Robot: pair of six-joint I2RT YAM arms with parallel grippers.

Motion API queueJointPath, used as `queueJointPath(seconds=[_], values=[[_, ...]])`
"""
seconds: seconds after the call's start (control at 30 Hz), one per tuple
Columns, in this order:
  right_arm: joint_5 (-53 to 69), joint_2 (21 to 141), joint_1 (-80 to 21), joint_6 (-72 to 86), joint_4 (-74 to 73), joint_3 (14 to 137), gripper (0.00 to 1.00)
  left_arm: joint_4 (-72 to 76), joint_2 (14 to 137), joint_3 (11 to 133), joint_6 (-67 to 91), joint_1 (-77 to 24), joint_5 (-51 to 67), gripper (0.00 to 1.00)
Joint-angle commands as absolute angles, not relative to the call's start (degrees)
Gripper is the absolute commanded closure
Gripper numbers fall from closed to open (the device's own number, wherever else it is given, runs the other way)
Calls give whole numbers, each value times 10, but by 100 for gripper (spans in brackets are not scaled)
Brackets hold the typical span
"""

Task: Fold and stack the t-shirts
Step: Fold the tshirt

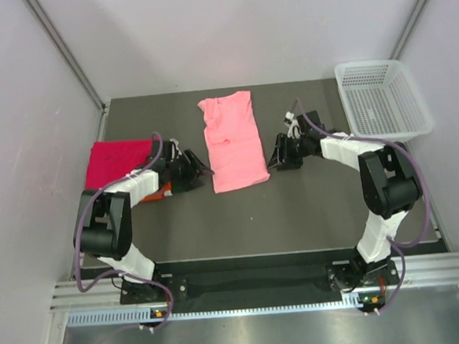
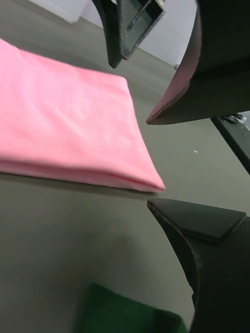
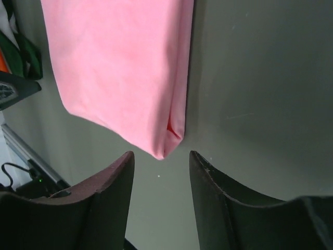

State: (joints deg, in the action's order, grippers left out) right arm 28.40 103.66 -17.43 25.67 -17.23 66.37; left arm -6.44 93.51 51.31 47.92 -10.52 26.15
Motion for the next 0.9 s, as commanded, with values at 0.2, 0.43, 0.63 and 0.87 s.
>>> queueJointPath(seconds=[0.2,0.43,0.63,0.87], values=[[323,1044,-192,238,-117,661,50,-25,932,471,470,-134,264,42],[323,1067,-200,237,-124,657,57,-21,953,470,470,-146,256,50],[310,1083,-200,240,-134,650,86,-13,962,459,474,-153,255,52],[301,1083,-201,238,-134,639,72,-7,960,439,482,-156,247,48]])
